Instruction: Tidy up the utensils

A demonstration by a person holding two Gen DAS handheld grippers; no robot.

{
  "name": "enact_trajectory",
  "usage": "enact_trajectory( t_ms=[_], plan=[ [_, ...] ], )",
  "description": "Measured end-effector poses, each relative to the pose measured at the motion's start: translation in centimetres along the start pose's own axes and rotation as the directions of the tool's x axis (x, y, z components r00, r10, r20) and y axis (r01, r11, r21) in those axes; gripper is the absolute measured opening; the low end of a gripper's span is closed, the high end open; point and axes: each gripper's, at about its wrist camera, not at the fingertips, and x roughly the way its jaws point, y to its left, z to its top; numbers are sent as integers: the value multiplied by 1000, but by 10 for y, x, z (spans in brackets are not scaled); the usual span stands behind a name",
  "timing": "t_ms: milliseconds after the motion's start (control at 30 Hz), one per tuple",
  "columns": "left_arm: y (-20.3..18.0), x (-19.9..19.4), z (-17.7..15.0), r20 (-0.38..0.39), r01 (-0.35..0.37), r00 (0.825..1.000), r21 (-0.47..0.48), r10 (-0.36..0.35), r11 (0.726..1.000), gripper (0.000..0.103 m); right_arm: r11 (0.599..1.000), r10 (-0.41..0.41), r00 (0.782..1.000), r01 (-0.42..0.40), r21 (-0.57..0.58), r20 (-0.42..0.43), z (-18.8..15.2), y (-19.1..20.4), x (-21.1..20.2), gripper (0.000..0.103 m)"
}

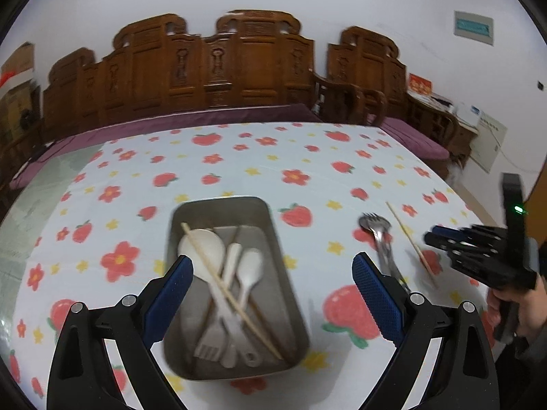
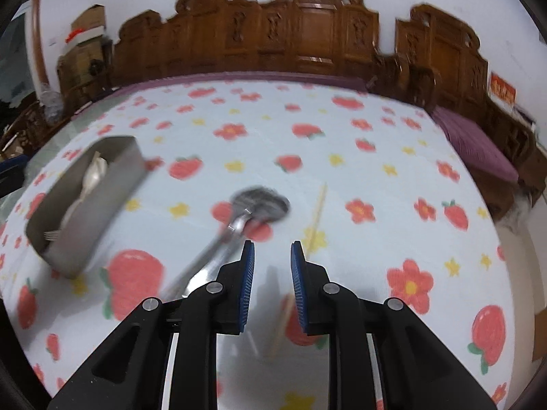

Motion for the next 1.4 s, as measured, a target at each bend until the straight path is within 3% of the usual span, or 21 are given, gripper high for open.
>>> enact_trajectory(
  t_ms=[200, 400, 433, 467, 500, 733, 1033, 1400],
  plan=[
    [-21, 7, -7, -20, 37, 999, 22, -37, 999, 91, 1000, -4, 998, 4, 5, -70, -7, -9, 31, 24],
    [-35, 12, -12, -39, 62, 997, 32, -61, 998, 91, 998, -61, 991, 61, -9, -116, -9, -10, 41, 23],
    [-37, 13, -13, -43, 65, 997, 34, -64, 997, 91, 997, -71, 990, 71, -7, -118, -10, -12, 41, 21],
    [-41, 15, -14, -52, 68, 996, 40, -66, 997, 91, 998, -70, 990, 70, -5, -122, -10, -14, 40, 9],
    [-43, 16, -14, -57, 70, 996, 42, -68, 997, 91, 997, -73, 989, 72, -9, -126, -11, -15, 40, 7],
    [-62, 28, -12, -94, 97, 991, 58, -92, 994, 90, 996, -86, 988, 84, -21, -127, -13, -25, 34, 6],
    [-95, 62, -3, -142, 139, 982, 74, -127, 988, 76, 999, -6, 995, 11, 47, -100, -9, -43, 24, 6],
    [-124, 125, 5, -232, 166, 962, 87, -141, 982, 46, 997, 46, 994, -40, 70, -96, -8, -46, 25, 6]
  ],
)
